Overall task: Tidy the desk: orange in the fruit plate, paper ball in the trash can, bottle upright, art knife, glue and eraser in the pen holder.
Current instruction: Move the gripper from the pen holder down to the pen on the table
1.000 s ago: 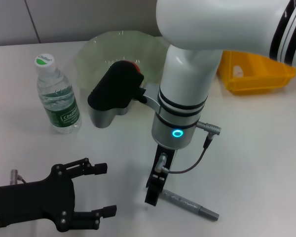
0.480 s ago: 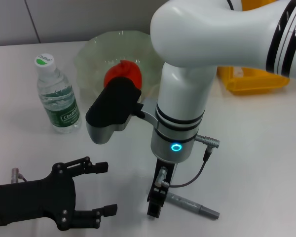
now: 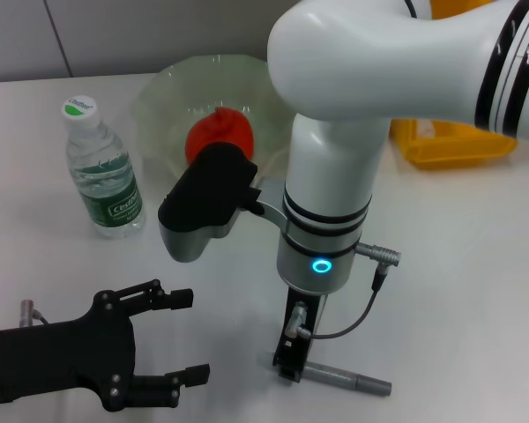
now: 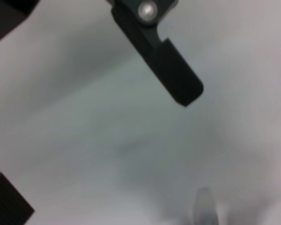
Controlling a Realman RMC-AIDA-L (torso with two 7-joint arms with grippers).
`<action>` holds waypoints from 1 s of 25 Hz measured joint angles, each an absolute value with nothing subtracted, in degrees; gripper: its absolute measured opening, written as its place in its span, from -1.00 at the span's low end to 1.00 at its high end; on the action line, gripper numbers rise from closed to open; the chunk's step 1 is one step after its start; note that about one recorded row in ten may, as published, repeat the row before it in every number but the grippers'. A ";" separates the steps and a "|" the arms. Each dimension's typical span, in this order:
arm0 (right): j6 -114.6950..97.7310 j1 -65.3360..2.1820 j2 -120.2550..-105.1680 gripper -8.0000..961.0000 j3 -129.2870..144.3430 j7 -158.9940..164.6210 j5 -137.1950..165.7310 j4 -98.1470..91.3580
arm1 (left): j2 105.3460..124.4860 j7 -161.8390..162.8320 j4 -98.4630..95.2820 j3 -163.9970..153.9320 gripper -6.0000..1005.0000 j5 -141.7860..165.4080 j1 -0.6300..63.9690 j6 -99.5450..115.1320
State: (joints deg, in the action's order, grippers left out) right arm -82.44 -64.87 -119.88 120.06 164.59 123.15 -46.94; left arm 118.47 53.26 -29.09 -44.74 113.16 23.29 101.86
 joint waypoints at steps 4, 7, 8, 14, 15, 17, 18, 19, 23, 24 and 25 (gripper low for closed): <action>-82.81 -64.84 -119.88 -0.42 120.61 164.61 123.23 -46.88 | 118.47 53.26 -29.09 -44.73 0.71 113.06 23.29 101.86; -83.32 -64.72 -119.88 -0.45 120.63 164.60 123.26 -47.32 | 118.47 53.26 -29.09 -44.73 0.71 112.98 23.23 101.87; -83.59 -64.83 -119.88 -0.46 120.58 164.50 123.27 -47.59 | 118.47 53.26 -29.09 -44.73 0.71 112.92 23.15 101.86; -83.97 -64.80 -119.88 -0.66 120.70 164.21 123.41 -48.52 | 118.47 53.26 -29.09 -44.73 0.71 112.88 22.87 101.86; -84.03 -64.63 -119.88 -0.70 120.59 164.15 123.42 -48.74 | 118.47 53.24 -29.09 -44.70 0.71 112.87 22.77 101.86; -84.20 -64.39 -119.88 -0.74 120.26 164.12 123.44 -49.04 | 118.47 53.12 -29.09 -44.66 0.71 112.85 22.70 101.87; -84.34 -64.32 -119.86 -0.77 120.08 164.11 123.45 -49.16 | 118.47 53.09 -29.09 -44.67 0.71 112.85 22.69 101.86; -84.53 -64.29 -119.78 -0.79 120.01 164.10 123.46 -49.35 | 118.47 53.05 -29.09 -44.69 0.71 112.84 22.68 101.87; -85.03 -64.29 -119.67 -0.83 119.95 164.08 123.61 -49.64 | 118.47 53.03 -29.09 -44.74 0.71 112.87 22.67 101.87; -85.19 -64.37 -119.68 -0.83 119.94 164.07 123.68 -49.65 | 118.47 53.03 -29.09 -44.74 0.72 112.87 22.67 101.87; -85.37 -64.48 -119.73 -0.84 119.94 164.07 123.74 -49.68 | 118.47 53.03 -29.09 -44.74 0.72 112.90 22.67 101.87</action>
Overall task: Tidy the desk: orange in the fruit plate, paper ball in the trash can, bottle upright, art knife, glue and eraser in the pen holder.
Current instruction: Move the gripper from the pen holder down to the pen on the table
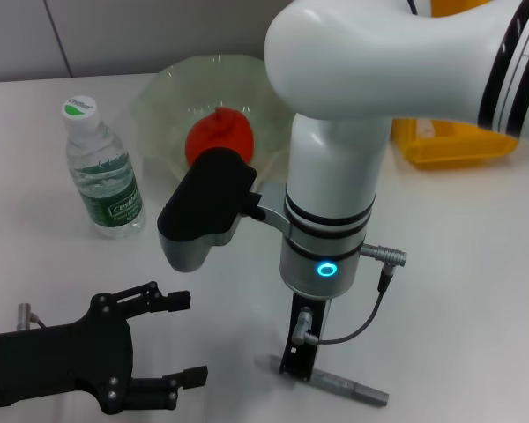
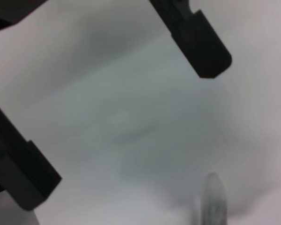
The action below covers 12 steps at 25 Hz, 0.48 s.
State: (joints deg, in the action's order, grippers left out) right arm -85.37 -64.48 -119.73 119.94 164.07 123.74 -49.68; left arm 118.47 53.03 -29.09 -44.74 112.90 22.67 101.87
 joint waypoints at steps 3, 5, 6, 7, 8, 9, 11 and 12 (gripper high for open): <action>-86.00 -64.59 -119.88 -0.86 119.90 164.23 124.50 -50.59 | 118.47 52.99 -29.09 -44.74 0.72 112.95 22.61 101.86; -86.08 -64.59 -119.88 -0.70 119.90 164.35 124.76 -50.81 | 118.47 52.96 -29.09 -44.74 0.72 112.94 22.59 101.87; -86.13 -64.57 -119.89 -0.61 119.89 164.47 124.98 -50.97 | 118.47 52.94 -29.09 -44.74 0.72 112.94 22.59 101.87; -86.14 -64.57 -119.89 -0.53 119.89 164.51 125.10 -51.03 | 118.47 52.94 -29.09 -44.74 0.72 112.93 22.58 101.87; -86.12 -64.56 -119.89 -0.45 119.89 164.56 125.16 -51.07 | 118.47 52.93 -29.09 -44.74 0.71 112.93 22.58 101.87; -86.12 -64.56 -119.89 -0.40 119.89 164.56 125.16 -51.07 | 118.47 52.92 -29.09 -44.74 0.71 112.93 22.59 101.87; -85.85 -64.50 -119.89 -0.29 119.98 164.62 125.16 -51.00 | 118.47 52.92 -29.09 -44.74 0.71 112.93 22.59 101.87; -85.73 -64.48 -119.89 -0.24 120.05 164.65 125.16 -50.91 | 118.47 52.91 -29.09 -44.74 0.71 112.94 22.58 101.87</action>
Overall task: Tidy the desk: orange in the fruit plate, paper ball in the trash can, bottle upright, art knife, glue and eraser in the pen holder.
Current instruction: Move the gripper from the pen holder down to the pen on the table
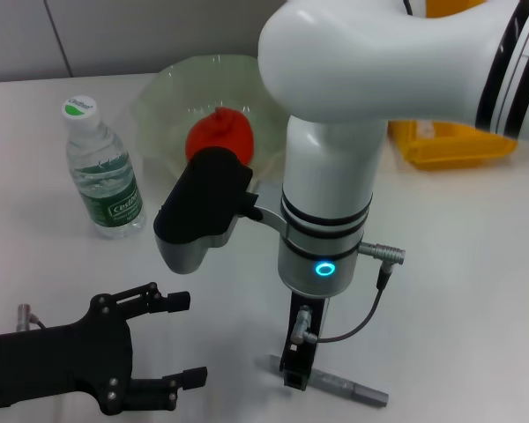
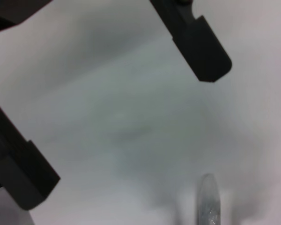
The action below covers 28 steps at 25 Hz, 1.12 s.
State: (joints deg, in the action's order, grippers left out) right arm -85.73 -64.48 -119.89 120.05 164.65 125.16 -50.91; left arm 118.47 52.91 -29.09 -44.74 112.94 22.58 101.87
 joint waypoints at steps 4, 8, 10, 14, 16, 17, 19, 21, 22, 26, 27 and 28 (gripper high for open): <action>-84.87 -64.37 -119.89 -0.13 120.19 164.70 124.86 -50.93 | 118.47 52.91 -29.09 -44.74 0.71 112.92 22.58 101.86; -83.94 -64.50 -119.89 -0.14 120.51 164.72 124.64 -50.87 | 118.47 52.91 -29.09 -44.74 0.71 112.92 22.62 101.87; -83.71 -64.55 -119.89 -0.14 120.65 164.73 124.50 -50.80 | 118.47 52.89 -29.09 -44.74 0.71 112.92 22.66 101.87; -83.53 -64.68 -119.88 -0.14 121.13 164.75 123.80 -50.64 | 118.47 52.83 -29.09 -44.74 0.71 112.93 22.75 101.87; -83.01 -64.70 -119.88 -0.14 122.63 164.77 122.80 -50.51 | 118.51 52.82 -29.09 -44.74 0.71 112.94 22.88 101.87; -83.01 -64.70 -119.88 -0.14 122.63 164.77 122.80 -50.51 | 118.51 52.82 -29.09 -44.74 0.71 112.94 22.88 101.87; -82.68 -64.73 -119.88 -0.15 123.43 164.77 121.98 -50.21 | 118.54 52.82 -29.09 -44.74 0.71 112.94 23.00 101.87; -82.59 -64.74 -119.88 -0.15 123.64 164.79 121.67 -49.90 | 118.54 52.82 -29.09 -44.74 0.71 112.94 23.00 101.87; -82.59 -64.69 -119.88 -0.15 123.64 164.79 121.66 -49.82 | 118.54 52.82 -29.09 -44.74 0.71 112.94 23.00 101.87; -82.38 -64.43 -119.88 -0.15 123.69 164.80 121.63 -49.74 | 118.57 52.82 -29.00 -44.73 0.71 112.92 23.25 101.86; -82.38 -64.43 -119.88 -0.17 123.69 164.80 121.63 -49.74 | 118.57 52.82 -29.00 -44.74 0.71 112.92 23.27 101.87; -82.32 -64.40 -119.88 -0.19 123.71 164.80 121.64 -49.74 | 118.57 52.82 -29.00 -44.74 0.71 112.92 23.27 101.87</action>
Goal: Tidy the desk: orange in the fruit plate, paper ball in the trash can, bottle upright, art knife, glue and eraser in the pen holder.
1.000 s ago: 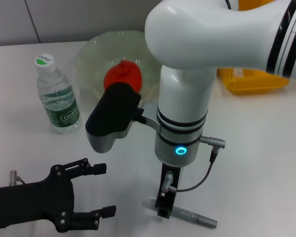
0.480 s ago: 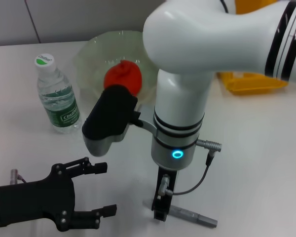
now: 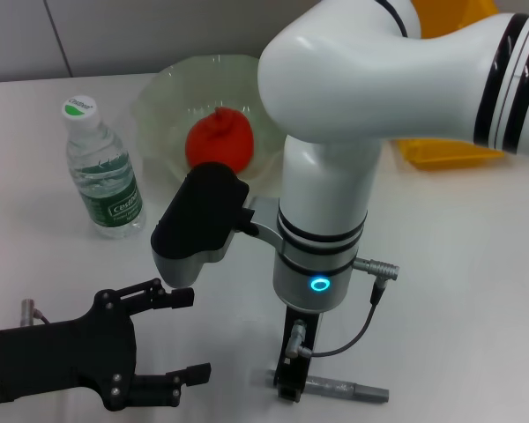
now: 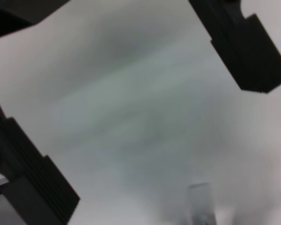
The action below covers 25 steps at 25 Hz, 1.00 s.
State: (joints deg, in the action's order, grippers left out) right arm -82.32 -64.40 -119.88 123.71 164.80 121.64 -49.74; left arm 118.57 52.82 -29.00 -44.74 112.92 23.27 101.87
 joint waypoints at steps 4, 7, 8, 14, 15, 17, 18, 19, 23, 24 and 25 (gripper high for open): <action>-82.19 -64.25 -119.88 -0.26 123.75 164.72 121.73 -49.74 | 118.57 52.82 -29.00 -44.74 0.71 112.90 23.29 101.84; -82.16 -64.18 -119.88 -0.46 123.99 164.46 121.81 -49.92 | 118.57 52.82 -29.00 -44.74 0.71 112.89 23.30 101.83; -82.21 -64.16 -119.88 -0.53 124.09 164.41 121.92 -50.10 | 118.57 52.82 -29.00 -44.74 0.71 112.89 23.30 101.83; -83.98 -63.99 -119.85 -0.67 122.72 164.36 122.77 -50.71 | 118.56 52.82 -29.00 -44.73 0.71 112.85 23.28 101.80; -84.44 -63.69 -119.76 -0.67 121.92 164.34 123.17 -51.18 | 118.57 52.82 -29.00 -44.73 0.71 112.86 23.21 101.79; -86.38 -62.42 -119.55 -0.68 119.14 164.25 125.04 -53.00 | 118.47 52.82 -29.00 -44.74 0.71 112.94 22.96 101.77; -87.92 -61.27 -119.50 -0.68 116.82 164.19 127.07 -54.67 | 118.40 52.82 -29.00 -44.70 0.71 112.96 22.86 101.77; -89.66 -59.99 -119.44 -0.68 113.97 164.14 129.69 -56.78 | 118.36 52.82 -29.00 -44.63 0.71 112.98 22.81 101.77; -97.65 -54.58 -119.39 -0.68 101.37 162.80 139.45 -67.23 | 118.24 52.82 -29.00 -44.39 0.71 113.03 22.72 101.88; -97.65 -54.58 -119.39 -0.68 101.37 162.80 139.45 -67.23 | 118.23 52.82 -29.00 -44.39 0.71 113.04 22.70 101.89; -98.96 -53.90 -119.31 -0.68 98.99 162.09 140.46 -68.74 | 118.22 52.85 -29.05 -44.46 0.71 113.08 22.73 101.89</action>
State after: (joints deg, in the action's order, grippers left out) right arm -98.96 -53.90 -119.31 98.99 162.09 140.46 -68.74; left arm 118.22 52.85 -29.05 -44.46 113.08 22.73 101.89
